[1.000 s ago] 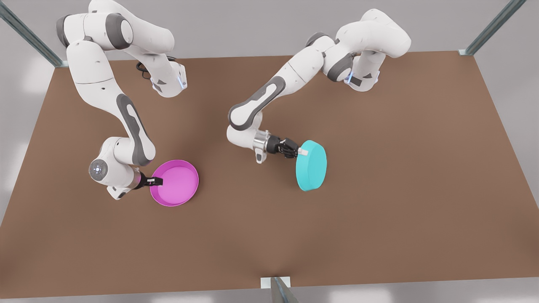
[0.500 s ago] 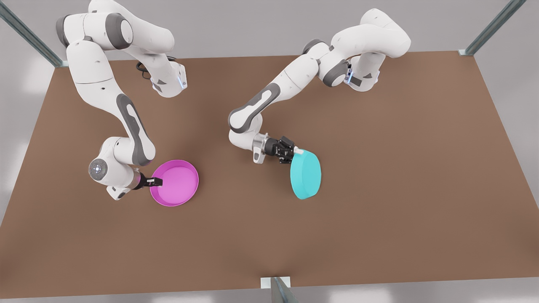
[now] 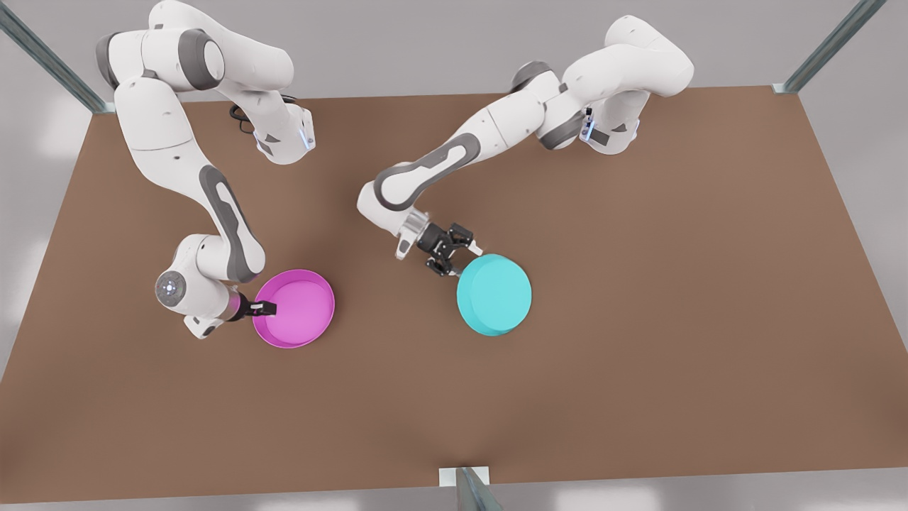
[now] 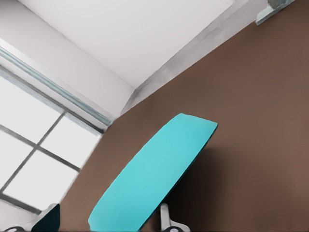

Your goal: Flip the blue plate over with the left arm, and stack the pink plate on top of the blue plate with the right arm

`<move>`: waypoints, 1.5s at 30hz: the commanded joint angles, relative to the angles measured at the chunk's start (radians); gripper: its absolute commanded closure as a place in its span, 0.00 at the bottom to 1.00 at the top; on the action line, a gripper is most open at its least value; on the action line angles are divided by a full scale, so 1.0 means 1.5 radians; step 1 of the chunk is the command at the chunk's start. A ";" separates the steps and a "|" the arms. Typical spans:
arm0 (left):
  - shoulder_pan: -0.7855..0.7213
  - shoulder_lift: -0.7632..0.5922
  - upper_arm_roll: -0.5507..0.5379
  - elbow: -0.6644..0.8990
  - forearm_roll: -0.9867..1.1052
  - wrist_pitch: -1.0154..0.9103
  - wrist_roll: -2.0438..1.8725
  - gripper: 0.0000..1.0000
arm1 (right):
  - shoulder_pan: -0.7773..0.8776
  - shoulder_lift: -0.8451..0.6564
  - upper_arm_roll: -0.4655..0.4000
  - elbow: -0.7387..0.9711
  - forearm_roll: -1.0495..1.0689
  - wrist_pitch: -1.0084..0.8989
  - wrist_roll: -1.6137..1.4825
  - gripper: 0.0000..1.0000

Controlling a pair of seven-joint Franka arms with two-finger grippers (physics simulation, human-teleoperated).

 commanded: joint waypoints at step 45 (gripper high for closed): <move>0.815 -0.850 0.085 -0.496 -0.832 0.084 0.899 0.00 | -0.001 -0.058 0.117 0.019 0.175 0.059 -0.030 0.79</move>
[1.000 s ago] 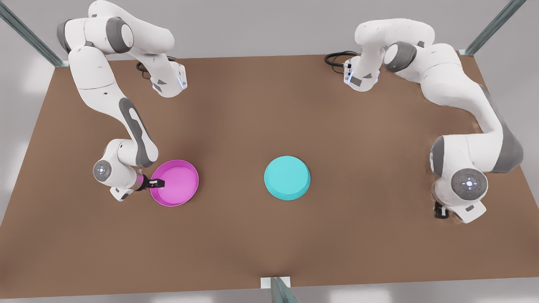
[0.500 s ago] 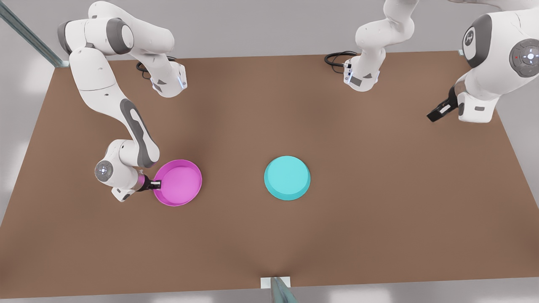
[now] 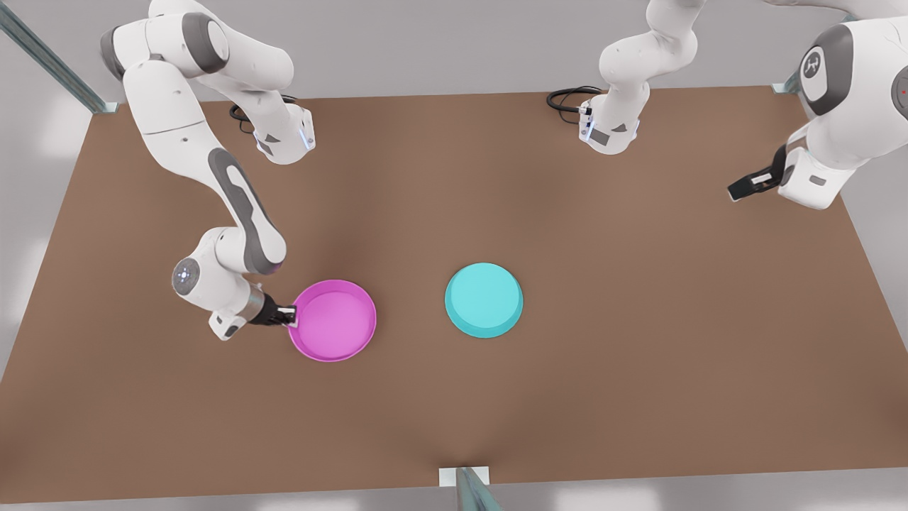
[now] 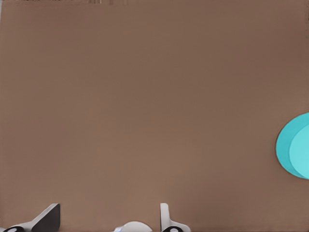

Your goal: Flip the blue plate over with the left arm, and stack the pink plate on top of the blue plate with the right arm

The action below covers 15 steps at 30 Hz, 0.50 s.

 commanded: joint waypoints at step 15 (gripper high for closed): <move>-0.014 0.002 -0.004 0.001 0.000 0.003 0.173 0.00 | 0.170 0.193 0.189 0.208 0.216 0.068 0.034 0.79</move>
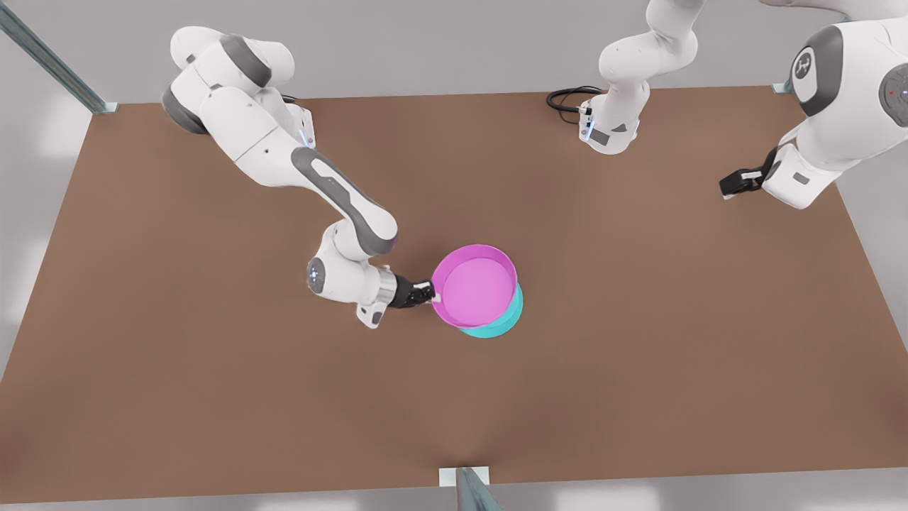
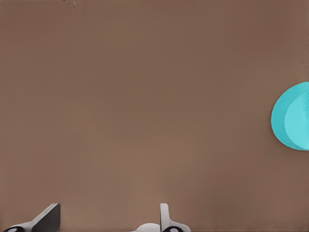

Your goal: Flip the blue plate over with the left arm, and stack the pink plate on top of the blue plate with the right arm

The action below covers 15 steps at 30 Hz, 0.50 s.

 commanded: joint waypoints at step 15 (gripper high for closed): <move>0.007 0.004 -0.003 0.001 0.000 0.000 0.075 0.00 | 0.070 0.018 -0.055 -0.008 0.000 0.032 0.052 0.79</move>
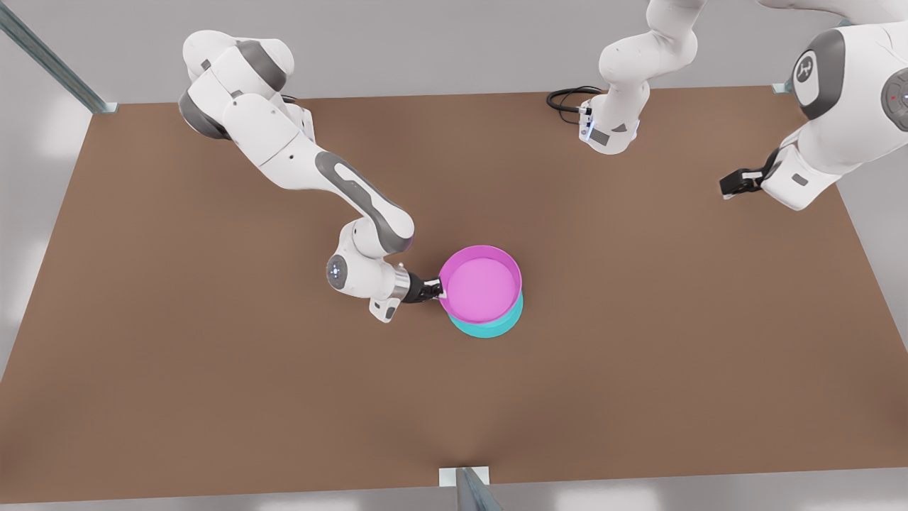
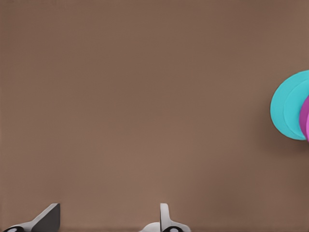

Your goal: Flip the blue plate over with the left arm, and stack the pink plate on top of the blue plate with the right arm

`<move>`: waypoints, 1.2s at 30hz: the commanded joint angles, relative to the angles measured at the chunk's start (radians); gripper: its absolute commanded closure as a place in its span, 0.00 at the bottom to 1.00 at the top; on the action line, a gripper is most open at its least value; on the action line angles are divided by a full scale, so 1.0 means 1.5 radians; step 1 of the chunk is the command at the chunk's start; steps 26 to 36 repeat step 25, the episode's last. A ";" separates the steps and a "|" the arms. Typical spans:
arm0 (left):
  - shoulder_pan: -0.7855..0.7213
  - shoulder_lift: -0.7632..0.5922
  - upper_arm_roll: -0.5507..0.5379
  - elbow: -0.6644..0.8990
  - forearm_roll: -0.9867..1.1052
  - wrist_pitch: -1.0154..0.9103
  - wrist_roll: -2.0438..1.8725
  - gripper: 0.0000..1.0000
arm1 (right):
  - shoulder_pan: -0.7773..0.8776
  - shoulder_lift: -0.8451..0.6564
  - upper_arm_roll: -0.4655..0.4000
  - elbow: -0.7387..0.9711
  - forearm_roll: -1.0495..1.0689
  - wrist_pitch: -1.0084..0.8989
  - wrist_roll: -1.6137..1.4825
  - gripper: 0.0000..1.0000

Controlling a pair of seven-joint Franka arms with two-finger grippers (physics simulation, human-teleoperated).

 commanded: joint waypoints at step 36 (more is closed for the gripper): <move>0.001 0.003 -0.003 0.021 -0.036 -0.002 0.034 0.00 | -0.115 -0.358 -0.297 0.190 -0.497 -0.687 0.109 0.00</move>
